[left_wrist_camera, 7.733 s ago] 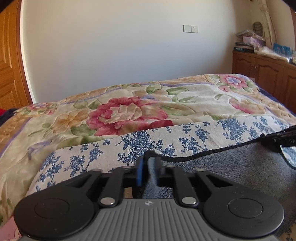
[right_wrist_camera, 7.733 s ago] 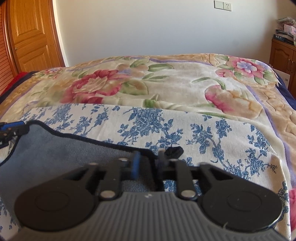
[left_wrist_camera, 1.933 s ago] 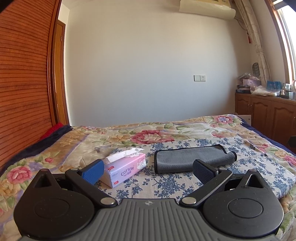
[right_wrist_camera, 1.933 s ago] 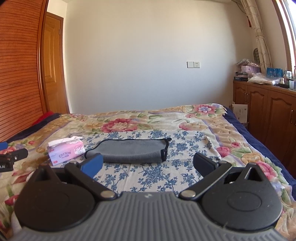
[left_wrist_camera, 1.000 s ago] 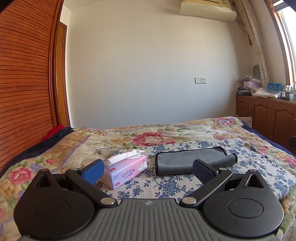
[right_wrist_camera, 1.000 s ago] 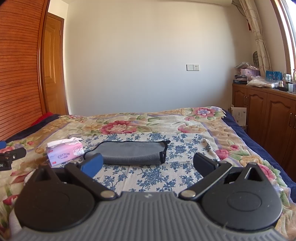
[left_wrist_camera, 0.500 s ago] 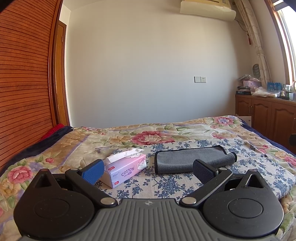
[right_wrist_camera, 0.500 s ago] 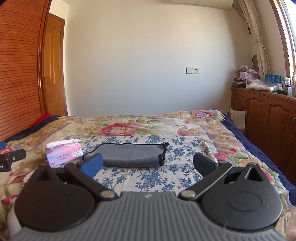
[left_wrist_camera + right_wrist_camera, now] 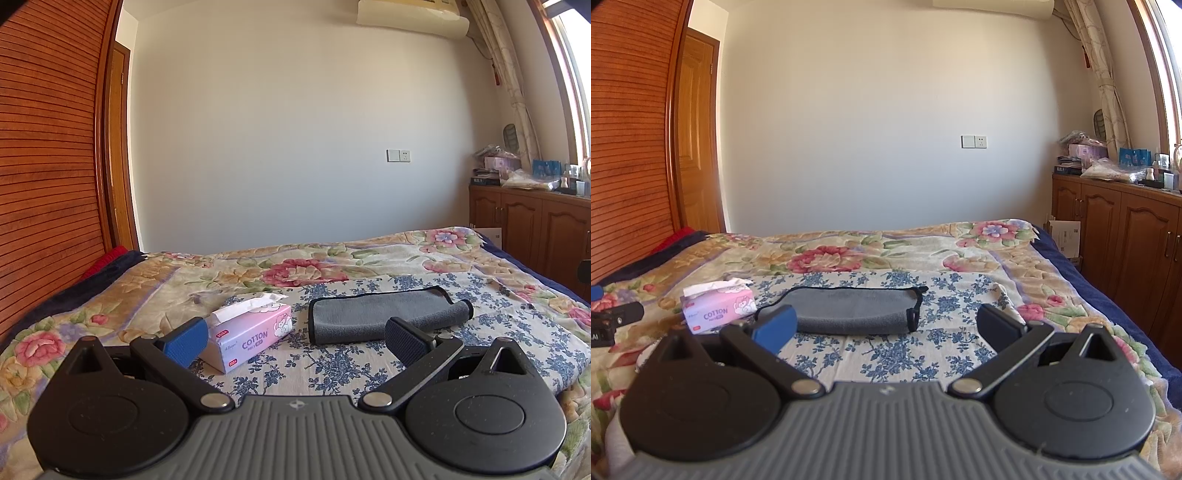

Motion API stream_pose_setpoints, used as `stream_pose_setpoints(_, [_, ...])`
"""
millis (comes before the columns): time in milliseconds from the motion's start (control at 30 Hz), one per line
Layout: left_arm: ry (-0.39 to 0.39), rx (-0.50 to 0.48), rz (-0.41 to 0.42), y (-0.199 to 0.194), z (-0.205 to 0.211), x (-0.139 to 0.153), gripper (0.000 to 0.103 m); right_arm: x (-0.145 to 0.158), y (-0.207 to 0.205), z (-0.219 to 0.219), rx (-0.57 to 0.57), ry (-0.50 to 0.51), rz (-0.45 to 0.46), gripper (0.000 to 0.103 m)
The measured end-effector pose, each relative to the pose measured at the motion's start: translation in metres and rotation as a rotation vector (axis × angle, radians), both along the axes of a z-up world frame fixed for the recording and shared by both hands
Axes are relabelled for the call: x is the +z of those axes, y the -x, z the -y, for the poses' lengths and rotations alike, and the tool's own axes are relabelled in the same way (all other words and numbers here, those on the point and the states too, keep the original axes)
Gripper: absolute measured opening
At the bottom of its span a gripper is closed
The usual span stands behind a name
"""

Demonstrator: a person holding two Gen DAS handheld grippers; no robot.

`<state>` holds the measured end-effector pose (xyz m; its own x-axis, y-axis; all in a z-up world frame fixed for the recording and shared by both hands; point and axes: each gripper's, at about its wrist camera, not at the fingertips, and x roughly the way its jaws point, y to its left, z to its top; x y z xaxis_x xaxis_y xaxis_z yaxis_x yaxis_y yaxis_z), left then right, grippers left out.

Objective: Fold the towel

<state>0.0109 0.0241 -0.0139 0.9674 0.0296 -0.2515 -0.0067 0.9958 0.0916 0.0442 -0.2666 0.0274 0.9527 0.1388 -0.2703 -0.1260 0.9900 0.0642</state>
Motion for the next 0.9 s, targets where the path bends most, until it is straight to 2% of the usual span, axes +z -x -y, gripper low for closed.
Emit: stream_pose_setpoints(900, [-0.006,-0.004,-0.003,0.0003,0.0016,-0.0009,0.103,-0.0002,-0.0001,-0.0007,0.001,0.001,-0.001,0.103])
